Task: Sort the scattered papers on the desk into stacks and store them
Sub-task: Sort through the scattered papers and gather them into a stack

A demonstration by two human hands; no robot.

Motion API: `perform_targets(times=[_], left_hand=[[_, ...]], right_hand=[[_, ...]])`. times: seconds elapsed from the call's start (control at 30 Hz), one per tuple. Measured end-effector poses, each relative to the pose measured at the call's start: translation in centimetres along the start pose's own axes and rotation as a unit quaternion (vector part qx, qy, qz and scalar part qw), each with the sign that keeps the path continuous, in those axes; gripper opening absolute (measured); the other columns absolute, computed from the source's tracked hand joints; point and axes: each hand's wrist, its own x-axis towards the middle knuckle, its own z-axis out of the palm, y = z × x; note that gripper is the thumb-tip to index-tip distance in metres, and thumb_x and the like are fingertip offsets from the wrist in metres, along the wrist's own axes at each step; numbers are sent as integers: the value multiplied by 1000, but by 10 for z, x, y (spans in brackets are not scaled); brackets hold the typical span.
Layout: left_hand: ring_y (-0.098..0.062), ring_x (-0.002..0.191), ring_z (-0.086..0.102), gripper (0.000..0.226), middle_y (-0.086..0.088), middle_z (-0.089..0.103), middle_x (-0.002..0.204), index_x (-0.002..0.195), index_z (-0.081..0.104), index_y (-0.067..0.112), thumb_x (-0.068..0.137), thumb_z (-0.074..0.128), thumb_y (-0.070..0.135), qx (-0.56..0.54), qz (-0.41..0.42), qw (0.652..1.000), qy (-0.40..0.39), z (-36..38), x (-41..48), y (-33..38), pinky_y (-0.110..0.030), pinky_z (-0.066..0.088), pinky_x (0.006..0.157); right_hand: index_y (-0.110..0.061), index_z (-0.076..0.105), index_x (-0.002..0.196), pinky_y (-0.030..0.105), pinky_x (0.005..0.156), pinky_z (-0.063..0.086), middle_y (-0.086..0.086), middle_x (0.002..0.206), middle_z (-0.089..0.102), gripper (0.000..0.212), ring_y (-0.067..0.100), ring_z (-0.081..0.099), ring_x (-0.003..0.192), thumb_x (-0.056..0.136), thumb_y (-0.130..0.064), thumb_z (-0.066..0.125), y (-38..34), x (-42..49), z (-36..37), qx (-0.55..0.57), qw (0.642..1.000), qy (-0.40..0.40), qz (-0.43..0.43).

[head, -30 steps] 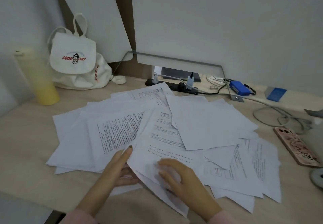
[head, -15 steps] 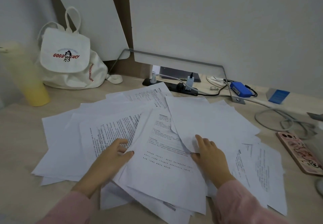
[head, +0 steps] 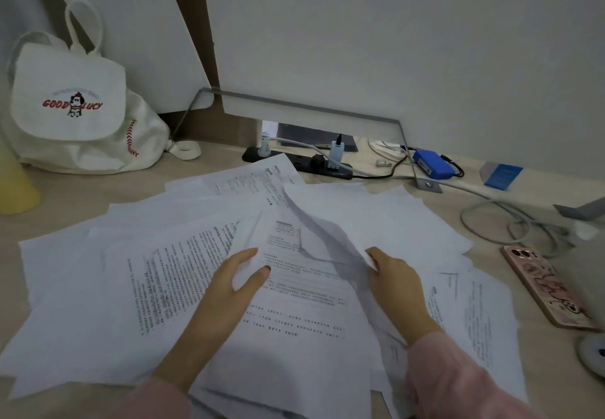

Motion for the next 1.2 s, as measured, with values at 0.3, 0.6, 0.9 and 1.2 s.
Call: perform_targets(times=[0.3, 0.6, 0.9, 1.2], left_hand=[[-16, 127, 46, 104, 1, 41, 146, 147, 26, 23, 59, 59, 67, -226, -95, 965, -93, 59, -3, 46, -38, 40, 108], [-17, 98, 69, 38, -3, 72, 112, 117, 64, 19, 79, 63, 24, -404, -120, 900, -111, 59, -19, 39, -30, 59, 73], [-25, 110, 61, 43, -6, 64, 122, 130, 54, 12, 88, 58, 5, -225, -52, 972, 37, -17, -34, 3, -39, 43, 100], [-29, 93, 65, 35, -14, 67, 111, 123, 58, 6, 88, 56, 0, -118, -78, 985, 95, -62, -17, -47, -36, 53, 77]], right_hand=[[-22, 61, 108, 43, 90, 52, 1, 108, 70, 21, 23, 65, 100, 91, -15, 54, -11, -60, -73, 599, 785, 7, 158], [-18, 54, 128, 42, 83, 57, 4, 119, 68, 36, 24, 65, 107, 92, -13, 49, 15, -91, -74, 751, 629, -100, 177], [-18, 49, 122, 19, 72, 46, 7, 117, 59, 35, 20, 59, 98, 89, -18, 59, 19, -66, -38, 347, 926, -30, 145], [-15, 35, 140, 27, 102, 31, 2, 145, 38, 61, 20, 37, 131, 88, -39, 56, -9, 13, 5, 42, 992, -104, -54]])
